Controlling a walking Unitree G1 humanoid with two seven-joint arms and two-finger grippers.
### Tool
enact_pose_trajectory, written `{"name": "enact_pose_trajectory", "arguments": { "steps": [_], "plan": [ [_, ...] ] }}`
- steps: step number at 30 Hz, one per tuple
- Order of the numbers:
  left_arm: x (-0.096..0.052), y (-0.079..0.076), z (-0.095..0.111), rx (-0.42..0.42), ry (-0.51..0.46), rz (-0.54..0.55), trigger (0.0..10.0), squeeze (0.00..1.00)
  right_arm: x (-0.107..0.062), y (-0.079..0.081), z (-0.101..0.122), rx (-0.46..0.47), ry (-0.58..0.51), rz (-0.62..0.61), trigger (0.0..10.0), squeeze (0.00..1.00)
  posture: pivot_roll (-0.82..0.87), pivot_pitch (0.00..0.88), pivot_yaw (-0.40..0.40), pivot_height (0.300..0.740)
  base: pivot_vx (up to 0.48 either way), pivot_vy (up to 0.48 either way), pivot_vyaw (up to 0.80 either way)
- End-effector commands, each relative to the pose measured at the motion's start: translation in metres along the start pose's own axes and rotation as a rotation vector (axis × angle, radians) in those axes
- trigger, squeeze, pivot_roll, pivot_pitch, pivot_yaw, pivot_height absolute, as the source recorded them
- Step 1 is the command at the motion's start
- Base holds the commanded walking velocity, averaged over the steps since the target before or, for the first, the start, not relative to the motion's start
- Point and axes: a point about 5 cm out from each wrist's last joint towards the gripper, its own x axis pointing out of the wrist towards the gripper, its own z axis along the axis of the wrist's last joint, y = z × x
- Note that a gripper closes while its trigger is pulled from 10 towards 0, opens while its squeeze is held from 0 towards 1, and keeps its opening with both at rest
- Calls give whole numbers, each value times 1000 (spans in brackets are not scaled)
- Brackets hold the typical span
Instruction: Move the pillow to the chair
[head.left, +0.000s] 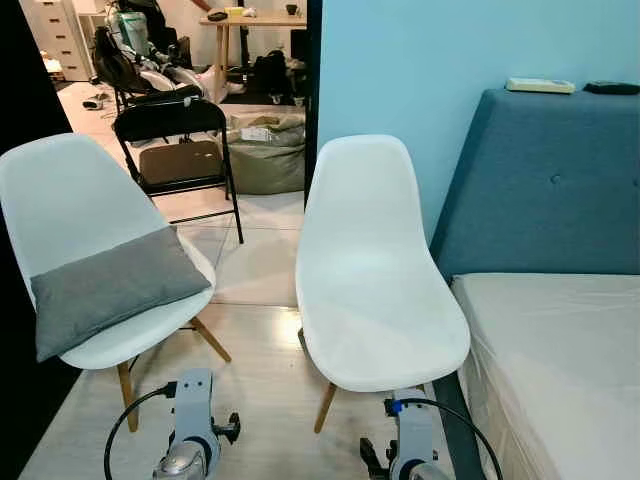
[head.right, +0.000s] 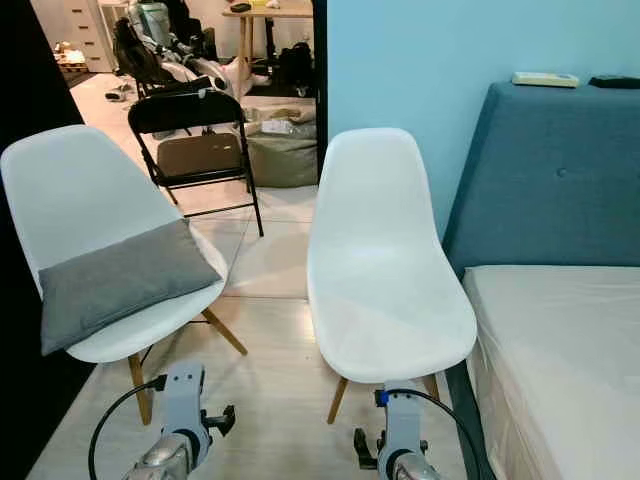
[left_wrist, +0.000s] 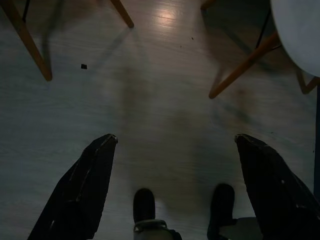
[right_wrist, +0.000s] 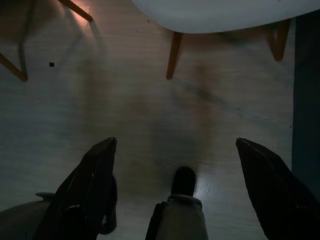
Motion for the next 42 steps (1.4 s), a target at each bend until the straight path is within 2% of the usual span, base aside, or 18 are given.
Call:
{"name": "enact_pose_trajectory", "arguments": {
  "steps": [1, 11, 18, 20, 22, 24, 26, 27, 28, 29, 30, 33, 34, 36, 37, 40, 41, 42],
  "plan": [
    [-2, 2, -8, -8, 31, 2, 10000, 0, -1, 0, -4, 14, 0, -7, 10000, 0, 109, 0, 3, 740, 0, 0, 0],
    [-3, -1, -8, 30, 5, -17, 10000, 0, -3, -1, -6, 27, -33, -4, 10000, 0, 132, 8, -8, 740, 0, 0, 0],
    [-3, 2, 0, 45, -52, 14, 10000, 0, -3, -6, 1, -62, -82, -41, 10000, 0, 121, 16, 2, 740, 0, 0, 0],
    [-2, 10, 19, 99, -175, 90, 10000, 0, -1, -11, 26, -30, -191, -77, 10000, 0, 115, 17, 0, 740, 0, 0, 0],
    [-4, 20, 41, 73, -299, 159, 10000, 0, -1, -16, 60, -16, -335, -107, 10000, 0, 113, 9, 1, 740, 0, 0, 0],
    [-4, 23, 47, 49, -333, 181, 10000, 0, -1, -17, 72, -32, -387, -109, 10000, 0, 113, 9, 1, 740, 0, 0, 0],
    [-6, 28, 68, -22, -431, 202, 10000, 0, -7, 1, 116, -146, -614, -7, 10000, 0, 114, 13, 2, 740, 0, 0, 0],
    [-8, 27, 85, -15, -513, 174, 10000, 0, -16, 10, 154, -205, -785, -2, 10000, 0, 114, 5, 3, 740, 0, 0, 0],
    [-8, 27, 85, -15, -513, 174, 10000, 0, -16, 10, 154, -205, -785, -2, 10000, 0, 114, 5, 3, 740, 0, 0, 0],
    [-8, 26, 93, 11, -543, 161, 10000, 0, -23, 24, 175, -336, -883, 31, 10000, 0, 112, 2, 8, 740, 0, 0, 0],
    [-8, 26, 95, 25, -551, 160, 10000, 0, -27, 34, 184, -373, -932, 72, 10000, 0, 111, 3, 10, 740, 0, 0, 0],
    [-8, 25, 98, 36, -559, 163, 10000, 0, -32, 40, 200, -366, -994, 76, 10000, 0, 112, 2, 7, 740, 0, 0, 0],
    [-8, 24, 99, 35, -563, 166, 10000, 0, -33, 38, 206, -351, -1012, 50, 10000, 0, 112, 2, 7, 740, 0, 0, 0],
    [-8, 21, 103, 51, -580, 166, 10000, 0, -38, 33, 224, -424, -1063, -78, 10000, 0, 105, 0, 17, 740, 0, 0, 0],
    [-8, 18, 104, 52, -587, 165, 10000, 0, -42, 49, 229, -541, -1113, -8, 10000, 0, 100, 0, 24, 740, 0, 0, 0],
    [-8, 16, 105, 52, -592, 163, 10000, 0, -46, 60, 233, -596, -1151, 43, 10000, 0, 104, 0, 17, 740, 0, 0, 0],
    [-8, 11, 105, 49, -595, 150, 10000, 0, -50, 61, 242, -538, -1189, 19, 10000, 0, 104, 0, 20, 740, 0, 0, 0],
    [-8, 2, 107, 46, -605, 124, 10000, 0, -55, 80, 247, -607, -1239, 105, 10000, 0, 107, 0, 13, 740, 0, 0, 0]
  ]
}}
